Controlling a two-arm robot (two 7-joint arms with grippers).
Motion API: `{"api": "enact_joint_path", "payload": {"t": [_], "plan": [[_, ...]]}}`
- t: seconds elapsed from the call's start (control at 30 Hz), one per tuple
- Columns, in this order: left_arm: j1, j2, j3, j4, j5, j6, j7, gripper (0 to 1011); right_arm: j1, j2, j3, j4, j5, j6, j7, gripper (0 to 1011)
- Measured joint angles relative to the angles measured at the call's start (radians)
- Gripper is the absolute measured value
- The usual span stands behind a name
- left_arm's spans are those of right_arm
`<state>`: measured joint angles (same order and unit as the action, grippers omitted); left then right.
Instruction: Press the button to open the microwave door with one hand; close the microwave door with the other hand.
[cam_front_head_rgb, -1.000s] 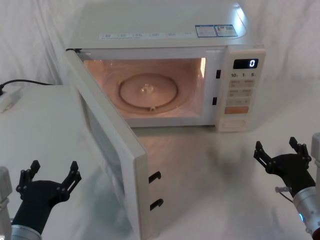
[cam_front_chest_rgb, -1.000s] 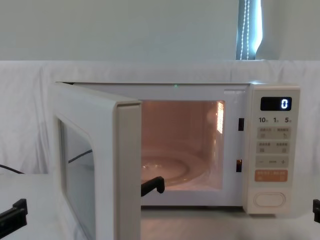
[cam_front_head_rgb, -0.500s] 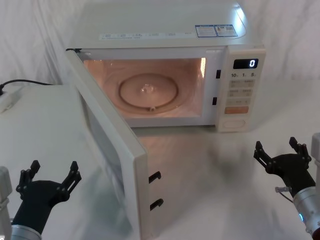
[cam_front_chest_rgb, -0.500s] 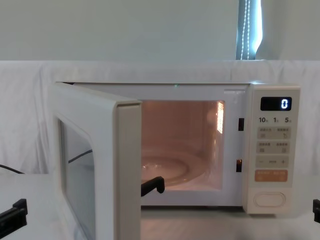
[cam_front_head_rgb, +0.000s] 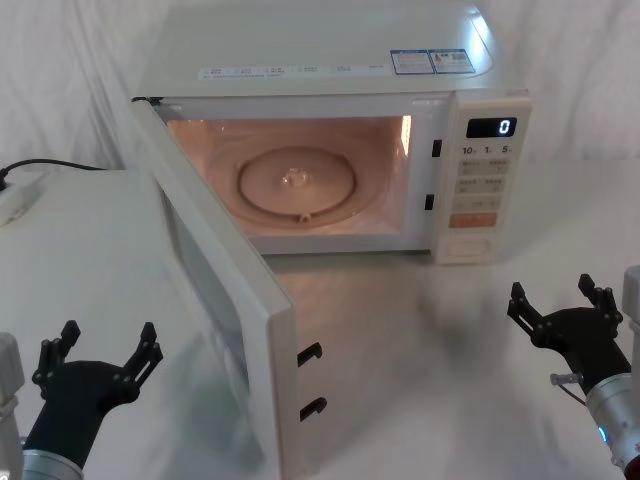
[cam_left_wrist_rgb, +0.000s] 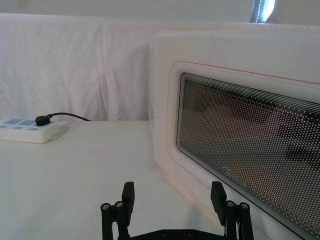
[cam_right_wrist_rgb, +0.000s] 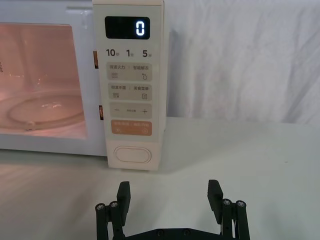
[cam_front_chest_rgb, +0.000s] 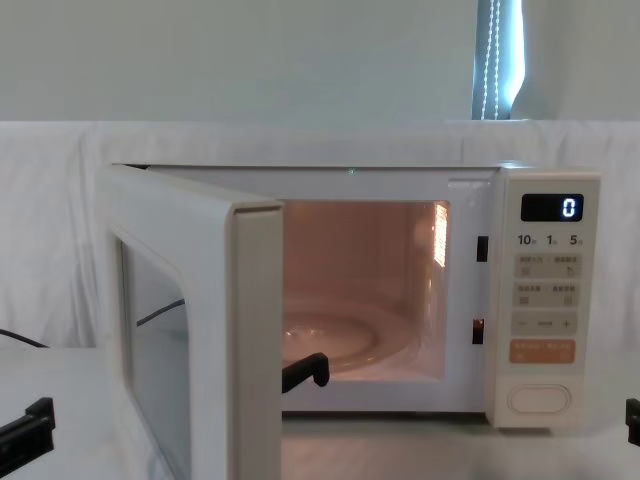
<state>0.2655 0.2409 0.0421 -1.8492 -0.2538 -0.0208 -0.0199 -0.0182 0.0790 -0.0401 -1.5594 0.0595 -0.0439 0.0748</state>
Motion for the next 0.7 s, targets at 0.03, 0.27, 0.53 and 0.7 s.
{"api": "enact_joint_path", "payload": {"t": [0.03, 0.27, 0.53, 0.7], "plan": [[0.0, 0.0, 0.0, 0.0, 0.0, 0.0, 0.0, 1001, 0.0, 0.0, 0.0, 0.0, 0.0, 0.0, 0.0, 1002], [0.0, 0.0, 0.0, 0.0, 0.0, 0.0, 0.0, 1001, 0.0, 0.0, 0.0, 0.0, 0.0, 0.0, 0.0, 1002], [0.0, 0.0, 0.0, 0.0, 0.0, 0.0, 0.0, 1001, 0.0, 0.0, 0.0, 0.0, 0.0, 0.0, 0.0, 1002], [0.0, 0.0, 0.0, 0.0, 0.0, 0.0, 0.0, 1001, 0.0, 0.0, 0.0, 0.0, 0.0, 0.0, 0.0, 1002]]}}
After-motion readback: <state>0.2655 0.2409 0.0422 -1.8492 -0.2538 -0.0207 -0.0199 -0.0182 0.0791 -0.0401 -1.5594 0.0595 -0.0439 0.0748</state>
